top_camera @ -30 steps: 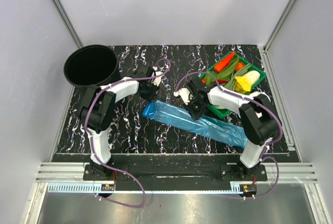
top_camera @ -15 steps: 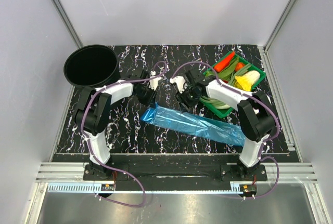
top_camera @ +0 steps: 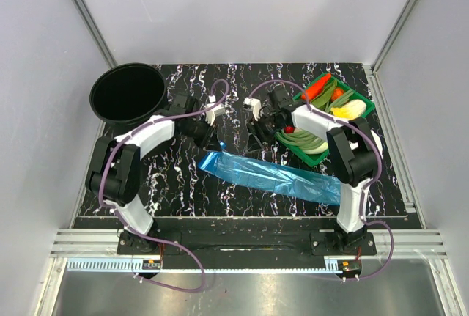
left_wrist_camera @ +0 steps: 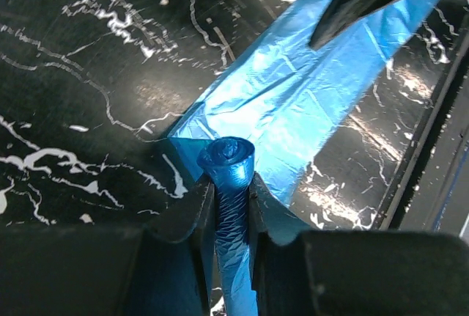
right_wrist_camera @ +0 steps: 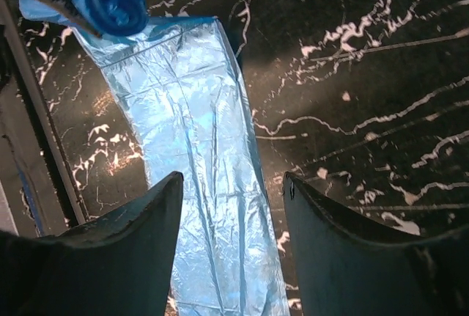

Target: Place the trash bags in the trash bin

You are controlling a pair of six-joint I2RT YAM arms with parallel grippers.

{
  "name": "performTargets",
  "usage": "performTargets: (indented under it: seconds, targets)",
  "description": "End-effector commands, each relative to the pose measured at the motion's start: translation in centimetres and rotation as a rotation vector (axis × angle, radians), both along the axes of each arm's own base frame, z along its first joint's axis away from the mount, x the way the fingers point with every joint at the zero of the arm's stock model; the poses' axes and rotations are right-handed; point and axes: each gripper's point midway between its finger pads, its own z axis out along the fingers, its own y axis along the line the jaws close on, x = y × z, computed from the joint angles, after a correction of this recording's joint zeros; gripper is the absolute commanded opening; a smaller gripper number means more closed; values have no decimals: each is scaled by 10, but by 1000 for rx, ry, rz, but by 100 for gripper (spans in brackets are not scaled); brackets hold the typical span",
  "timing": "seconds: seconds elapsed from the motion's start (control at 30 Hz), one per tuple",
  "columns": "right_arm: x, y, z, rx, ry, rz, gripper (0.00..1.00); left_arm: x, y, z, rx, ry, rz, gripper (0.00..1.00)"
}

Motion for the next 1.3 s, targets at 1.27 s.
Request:
performTargets:
  seconds: [1.27]
  targets:
    - [-28,63,31,214,-184,408,76,-44,-22,98,-291,-52,-375,0]
